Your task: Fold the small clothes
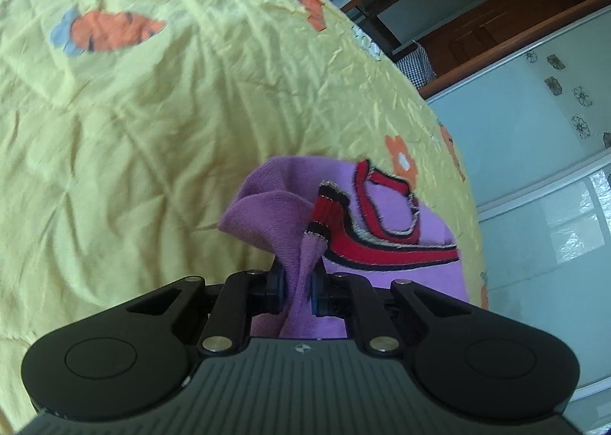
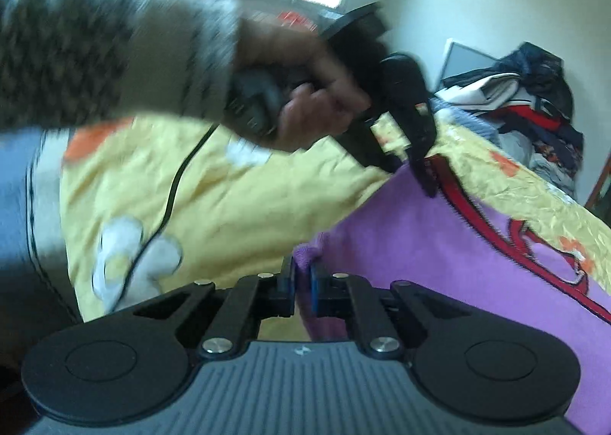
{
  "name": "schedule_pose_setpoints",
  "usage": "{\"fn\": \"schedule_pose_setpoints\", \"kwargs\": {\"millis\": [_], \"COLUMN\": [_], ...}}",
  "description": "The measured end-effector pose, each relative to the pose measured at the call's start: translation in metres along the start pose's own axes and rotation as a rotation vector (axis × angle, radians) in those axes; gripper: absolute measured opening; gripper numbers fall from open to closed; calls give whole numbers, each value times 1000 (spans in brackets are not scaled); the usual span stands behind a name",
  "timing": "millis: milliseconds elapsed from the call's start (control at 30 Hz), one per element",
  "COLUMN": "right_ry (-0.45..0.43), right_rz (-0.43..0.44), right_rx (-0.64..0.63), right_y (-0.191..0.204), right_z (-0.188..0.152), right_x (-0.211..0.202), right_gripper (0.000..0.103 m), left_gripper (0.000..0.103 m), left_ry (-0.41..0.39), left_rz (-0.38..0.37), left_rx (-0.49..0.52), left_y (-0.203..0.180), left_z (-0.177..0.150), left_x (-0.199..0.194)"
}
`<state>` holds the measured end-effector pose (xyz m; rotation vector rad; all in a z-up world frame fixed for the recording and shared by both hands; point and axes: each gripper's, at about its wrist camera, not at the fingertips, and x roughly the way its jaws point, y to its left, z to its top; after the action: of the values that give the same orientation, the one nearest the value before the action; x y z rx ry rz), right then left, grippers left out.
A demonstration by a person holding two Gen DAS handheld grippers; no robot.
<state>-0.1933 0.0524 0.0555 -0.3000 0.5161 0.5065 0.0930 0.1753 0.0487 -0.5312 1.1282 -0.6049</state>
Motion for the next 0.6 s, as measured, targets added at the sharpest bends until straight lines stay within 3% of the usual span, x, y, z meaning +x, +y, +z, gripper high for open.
{"fn": "schedule_pose_setpoints", "kwargs": {"millis": [267,600], "right_ry": [-127,-193], "right_rz": [44,22], "right_rx": [321,728], "right_y": [-91,-216], "right_z": [-5,-94], "right_x": [-58,-114], "right_gripper": [6,6], "left_gripper": [12,9], "left_ry": [-11,23], "left_rz": [36,14], "left_rx": [27,-59], "left_y": [-78,-151], "left_z": [2,-8], "left_x": [7,110]}}
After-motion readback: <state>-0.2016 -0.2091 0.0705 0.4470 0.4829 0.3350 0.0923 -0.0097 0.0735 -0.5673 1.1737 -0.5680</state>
